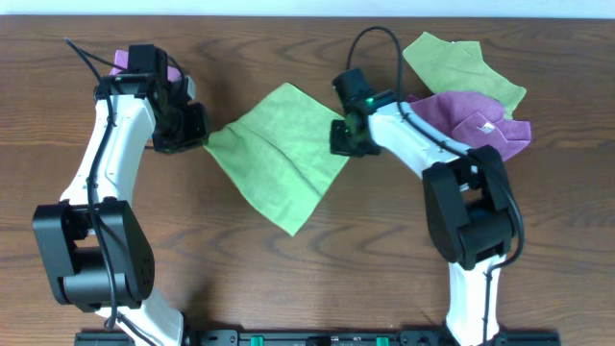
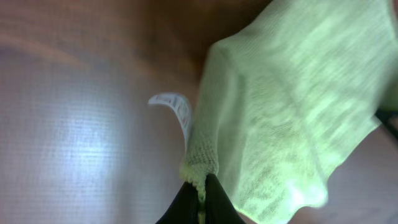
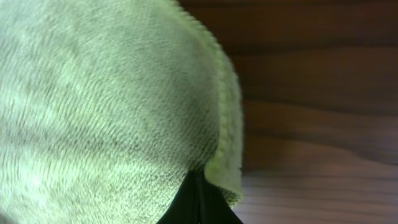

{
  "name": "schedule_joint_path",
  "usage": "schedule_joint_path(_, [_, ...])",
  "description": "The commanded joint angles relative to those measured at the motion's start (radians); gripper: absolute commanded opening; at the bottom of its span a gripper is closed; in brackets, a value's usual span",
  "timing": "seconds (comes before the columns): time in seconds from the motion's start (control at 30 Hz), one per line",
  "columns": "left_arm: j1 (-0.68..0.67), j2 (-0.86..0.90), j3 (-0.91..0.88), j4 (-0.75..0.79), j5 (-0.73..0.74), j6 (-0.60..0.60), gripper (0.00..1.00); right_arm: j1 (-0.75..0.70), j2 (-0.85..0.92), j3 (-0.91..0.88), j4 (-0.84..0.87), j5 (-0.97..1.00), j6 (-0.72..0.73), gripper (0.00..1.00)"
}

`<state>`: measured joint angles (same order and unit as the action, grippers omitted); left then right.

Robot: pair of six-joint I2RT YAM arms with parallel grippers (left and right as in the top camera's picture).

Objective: Fold the cloth

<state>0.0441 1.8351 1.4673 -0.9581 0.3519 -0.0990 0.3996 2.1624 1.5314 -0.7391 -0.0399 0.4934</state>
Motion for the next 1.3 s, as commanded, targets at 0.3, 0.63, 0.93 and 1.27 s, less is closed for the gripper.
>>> schedule_joint_path(0.3, [0.001, -0.005, 0.006, -0.186, -0.055, 0.024, 0.08, -0.138, 0.055, 0.018, -0.229, 0.096, -0.002, 0.01])
schedule_joint_path(0.63, [0.001, -0.005, 0.006, -0.28, -0.051, -0.006, 0.48, -0.136, -0.071, 0.067, -0.415, 0.08, -0.032, 0.01])
schedule_joint_path(0.93, [-0.048, -0.005, 0.006, -0.263, 0.114, -0.009, 0.14, -0.12, -0.36, 0.067, -0.435, 0.065, -0.092, 0.02])
schedule_joint_path(1.27, [-0.404, -0.005, 0.005, -0.147, -0.084, -0.106, 0.06, -0.13, -0.645, 0.067, -0.435, 0.001, -0.196, 0.01])
